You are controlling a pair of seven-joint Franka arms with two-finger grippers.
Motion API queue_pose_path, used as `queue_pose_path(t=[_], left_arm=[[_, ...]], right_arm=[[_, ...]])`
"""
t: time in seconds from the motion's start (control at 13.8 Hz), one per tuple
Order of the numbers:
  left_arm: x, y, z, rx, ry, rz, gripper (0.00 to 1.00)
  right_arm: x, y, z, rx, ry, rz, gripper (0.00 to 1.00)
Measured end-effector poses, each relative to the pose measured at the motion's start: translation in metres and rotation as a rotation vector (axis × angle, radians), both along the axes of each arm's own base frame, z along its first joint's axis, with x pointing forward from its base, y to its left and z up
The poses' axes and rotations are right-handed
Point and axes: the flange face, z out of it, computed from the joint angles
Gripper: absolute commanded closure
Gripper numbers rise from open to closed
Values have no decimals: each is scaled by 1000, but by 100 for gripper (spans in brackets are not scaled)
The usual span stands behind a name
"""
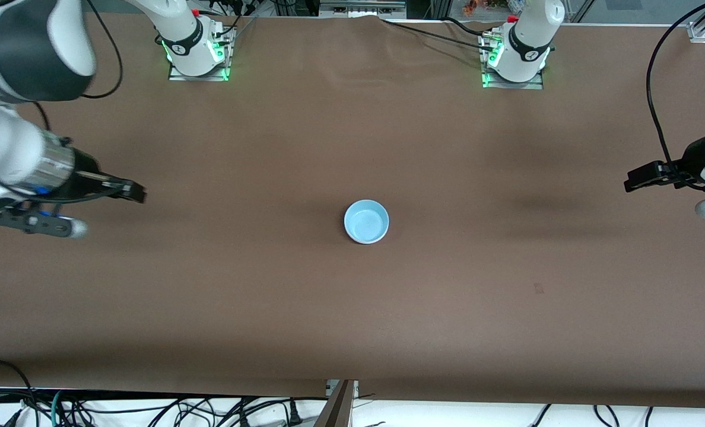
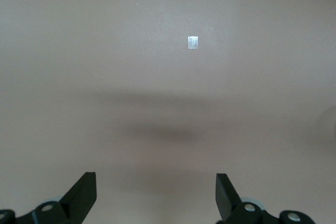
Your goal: Stack pink and blue bowls on white bowl
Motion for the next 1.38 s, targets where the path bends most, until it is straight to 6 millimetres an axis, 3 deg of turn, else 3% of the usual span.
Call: queue_pose_path(t=[0.36,0.58,0.94,1.09,1.38], left_arm=[[0,0,0,0,0,0,0],[0,0,0,0,0,0,0],[0,0,0,0,0,0,0],[0,0,0,0,0,0,0],[0,0,0,0,0,0,0]], right_arm=[[-29,-63,0,6,51,-79,41],[-50,-97,-14,13,31,-126,41],[-52,-104,-50,-20,-8,-123,41],[-53,-109,-48,-17,-12,-82,39],[-59,-141,-39,-6,-27,-16,37]])
